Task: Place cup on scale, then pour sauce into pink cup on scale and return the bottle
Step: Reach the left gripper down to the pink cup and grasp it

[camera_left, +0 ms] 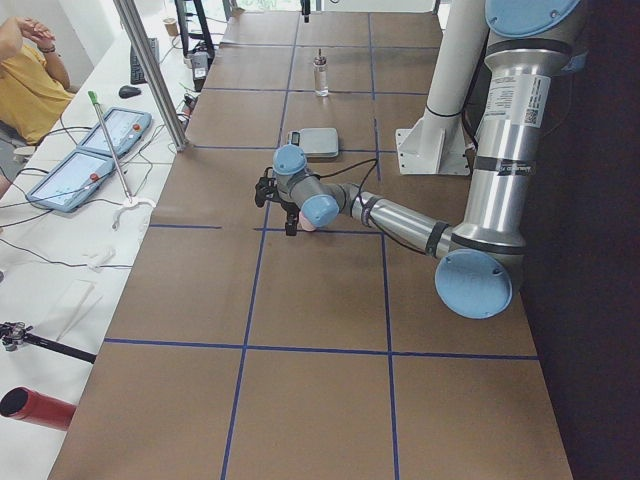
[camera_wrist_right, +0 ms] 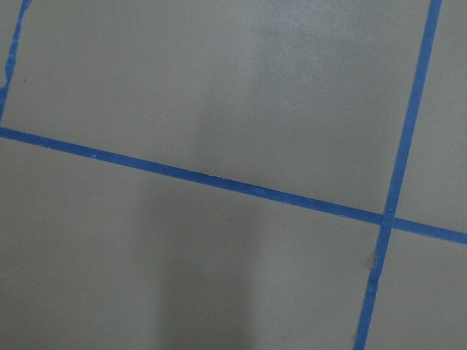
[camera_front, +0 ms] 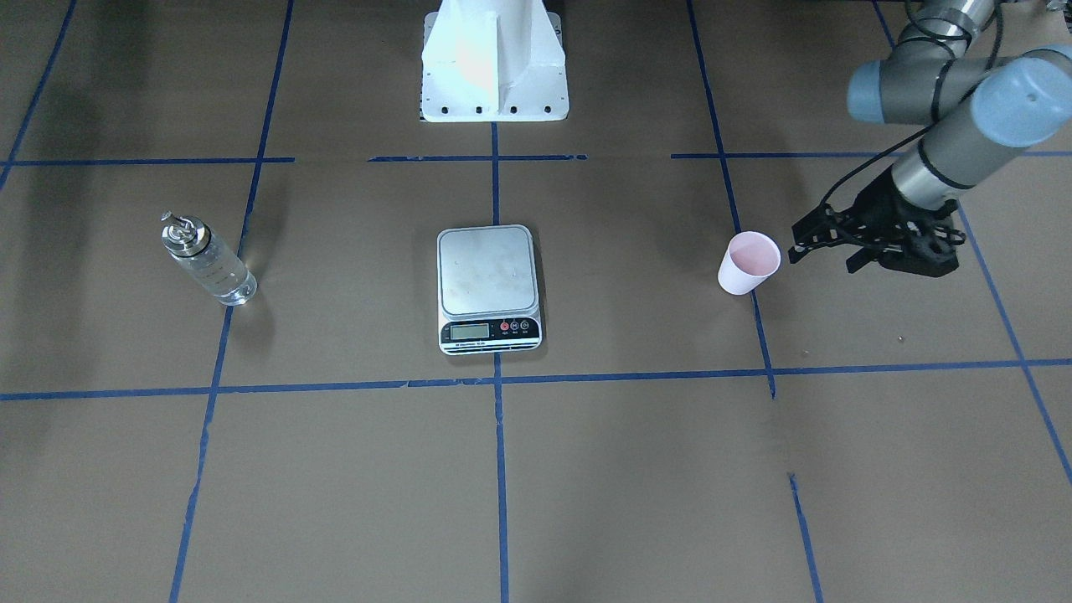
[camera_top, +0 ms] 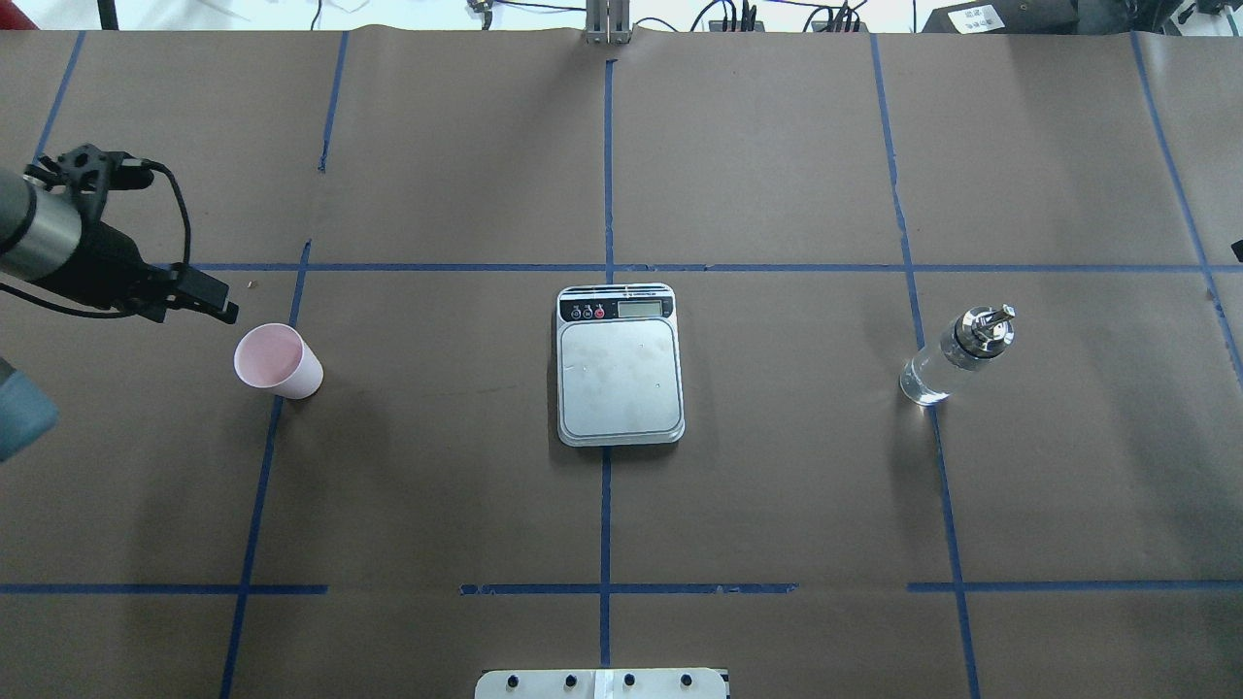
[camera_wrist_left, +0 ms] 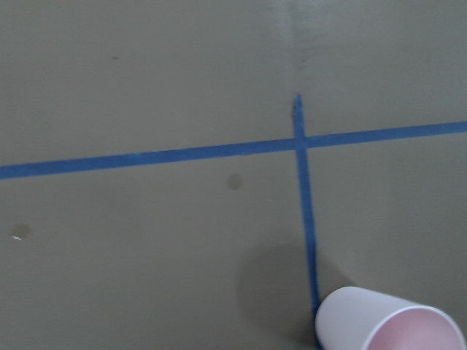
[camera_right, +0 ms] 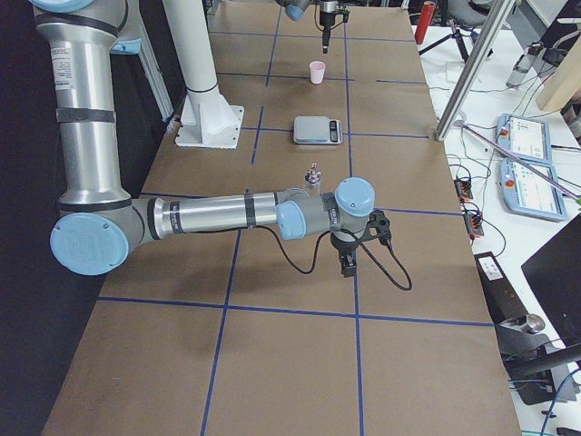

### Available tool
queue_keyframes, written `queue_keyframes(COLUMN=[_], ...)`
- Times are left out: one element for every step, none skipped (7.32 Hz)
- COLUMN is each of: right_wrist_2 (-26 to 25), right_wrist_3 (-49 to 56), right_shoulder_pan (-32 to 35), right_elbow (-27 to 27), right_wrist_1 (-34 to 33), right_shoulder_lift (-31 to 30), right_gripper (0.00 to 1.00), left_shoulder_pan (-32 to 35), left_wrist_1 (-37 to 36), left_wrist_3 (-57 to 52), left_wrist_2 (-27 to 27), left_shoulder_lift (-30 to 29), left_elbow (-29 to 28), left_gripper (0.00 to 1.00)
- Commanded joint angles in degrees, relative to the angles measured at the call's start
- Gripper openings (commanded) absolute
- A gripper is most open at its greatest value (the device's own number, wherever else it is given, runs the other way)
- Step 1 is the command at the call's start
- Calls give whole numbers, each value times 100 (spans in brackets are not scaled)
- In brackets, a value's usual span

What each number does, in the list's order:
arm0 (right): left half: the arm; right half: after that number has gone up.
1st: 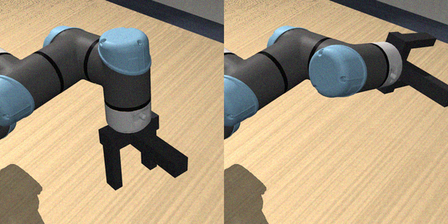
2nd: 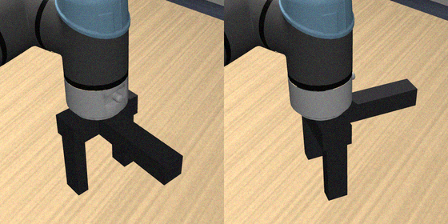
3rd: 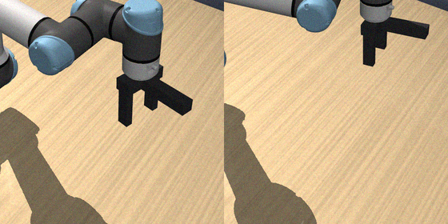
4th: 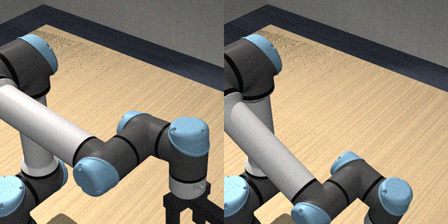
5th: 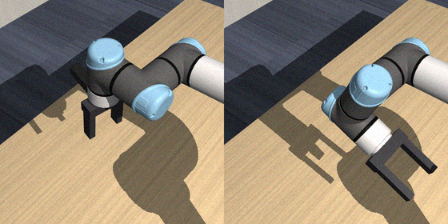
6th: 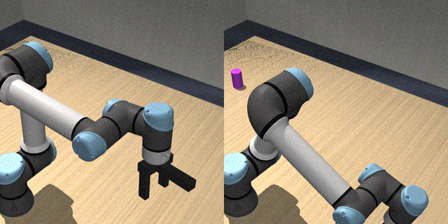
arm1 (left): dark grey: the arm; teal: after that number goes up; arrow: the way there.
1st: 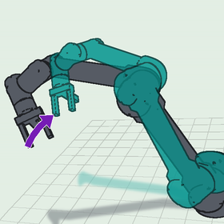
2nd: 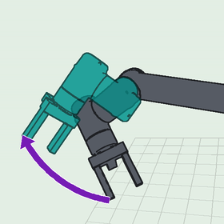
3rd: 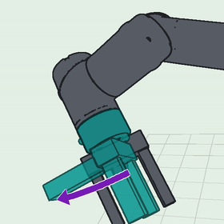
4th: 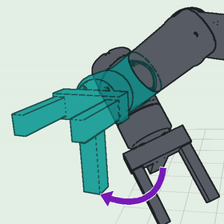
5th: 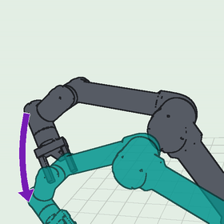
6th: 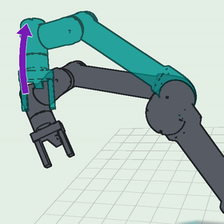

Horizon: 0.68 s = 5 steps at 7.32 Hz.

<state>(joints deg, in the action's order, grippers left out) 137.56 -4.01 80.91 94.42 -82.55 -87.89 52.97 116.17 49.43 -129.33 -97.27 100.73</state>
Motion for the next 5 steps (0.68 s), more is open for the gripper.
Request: queue_keyframes(right_wrist_2=[-10, -1, 8, 16, 16], right_wrist_3=[-4, -21, -178, -371, -373], right_shoulder_pan=[-14, -31, -31, -31, -40], right_elbow=[7, 15, 7, 15, 15], right_wrist_1=[2, 2, -7, 2, -7], right_shoulder_lift=[0, 0, 0, 17, 9], right_gripper=[100, 100, 100, 100, 100], left_shoulder_pan=[-270, -287, -287, -374, -392], left_wrist_1=[-16, -16, -7, 2, -7], left_wrist_3=[224, 216, 198, 198, 198], left_wrist_2=[145, 145, 136, 145, 145], left_shoulder_lift=[-107, -108, -108, -108, -108], left_elbow=[-44, -114, -123, -176, -202], left_gripper=[98, 98, 94, 91, 83])
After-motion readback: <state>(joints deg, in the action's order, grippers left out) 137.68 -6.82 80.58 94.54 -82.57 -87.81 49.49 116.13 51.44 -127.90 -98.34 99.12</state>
